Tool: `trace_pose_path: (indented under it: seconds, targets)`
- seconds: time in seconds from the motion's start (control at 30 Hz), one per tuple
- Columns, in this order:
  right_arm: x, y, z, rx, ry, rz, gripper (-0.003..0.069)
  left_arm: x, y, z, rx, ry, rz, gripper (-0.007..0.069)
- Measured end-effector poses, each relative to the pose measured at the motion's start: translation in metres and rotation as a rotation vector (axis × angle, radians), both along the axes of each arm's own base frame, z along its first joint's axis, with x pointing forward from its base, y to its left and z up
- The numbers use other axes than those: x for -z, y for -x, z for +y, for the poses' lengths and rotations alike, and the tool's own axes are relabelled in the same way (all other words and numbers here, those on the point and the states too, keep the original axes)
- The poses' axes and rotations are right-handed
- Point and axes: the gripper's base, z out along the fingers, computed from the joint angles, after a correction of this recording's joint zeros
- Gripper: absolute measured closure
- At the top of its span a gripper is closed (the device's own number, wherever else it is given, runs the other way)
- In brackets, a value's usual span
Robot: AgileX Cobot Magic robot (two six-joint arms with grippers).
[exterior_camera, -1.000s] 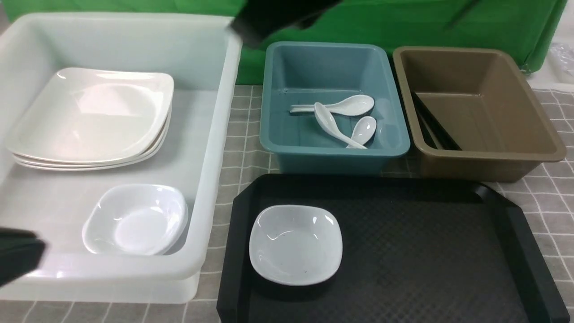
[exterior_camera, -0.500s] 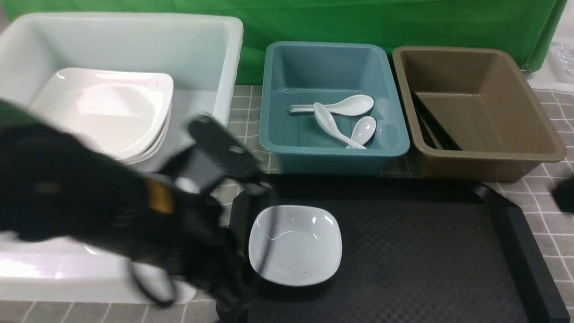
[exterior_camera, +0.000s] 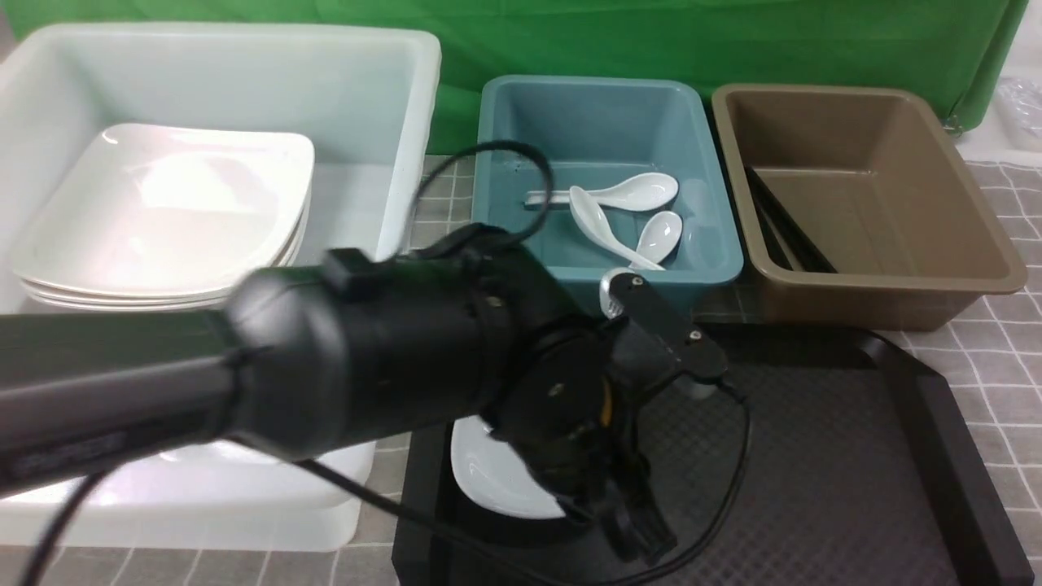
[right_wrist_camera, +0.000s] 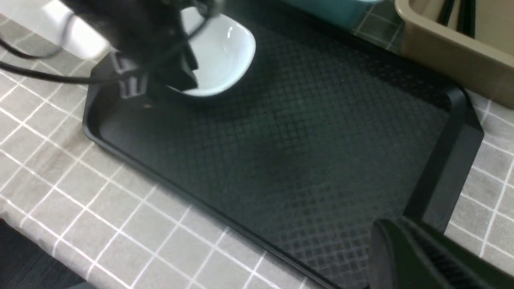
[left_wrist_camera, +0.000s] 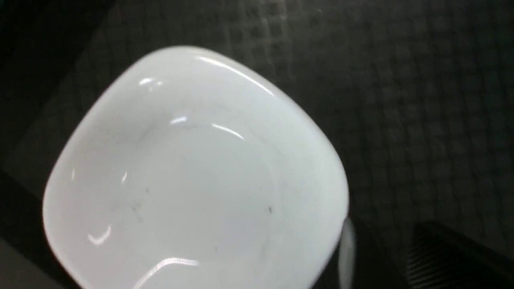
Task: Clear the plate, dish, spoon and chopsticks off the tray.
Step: Use the right arm to grab a small plate from the dinner plate
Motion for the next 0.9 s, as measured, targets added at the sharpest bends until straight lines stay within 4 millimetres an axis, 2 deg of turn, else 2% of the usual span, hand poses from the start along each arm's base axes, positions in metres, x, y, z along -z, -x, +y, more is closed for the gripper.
trace_pose_path:
  seconds: [0.2, 0.37, 0.47, 0.57, 0.67, 0.73, 0.83, 0.9]
  targets:
    - [0.0, 0.0, 0.0, 0.0, 0.0, 0.001, 0.0636, 0.025, -0.012, -0.013, -0.002, -0.017, -0.011, 0.0184]
    - [0.0, 0.0, 0.0, 0.0, 0.0, 0.002, 0.0631, 0.046, -0.02, -0.014, -0.032, -0.074, -0.028, 0.0163]
    - [0.0, 0.0, 0.0, 0.0, 0.0, 0.003, 0.0627, 0.058, -0.022, -0.015, -0.046, -0.099, -0.025, 0.0187]
    - [0.0, 0.0, 0.0, 0.0, 0.001, 0.003, 0.0623, 0.061, -0.022, -0.017, -0.05, -0.085, -0.015, 0.0253]
    - [0.001, 0.0, 0.0, -0.001, 0.001, 0.005, 0.0623, 0.06, -0.022, -0.018, -0.038, -0.082, -0.014, 0.0353]
    - [0.001, 0.0, 0.0, -0.001, 0.0, 0.006, 0.062, 0.058, -0.022, -0.018, -0.034, -0.08, -0.016, 0.0407]
    - [0.001, 0.0, 0.0, -0.002, 0.001, 0.008, 0.0616, 0.053, -0.021, -0.018, -0.03, -0.071, -0.012, 0.0419]
    - [0.001, 0.001, 0.0, -0.002, 0.0, 0.008, 0.0613, 0.04, -0.017, -0.017, -0.041, -0.029, 0.004, 0.045]
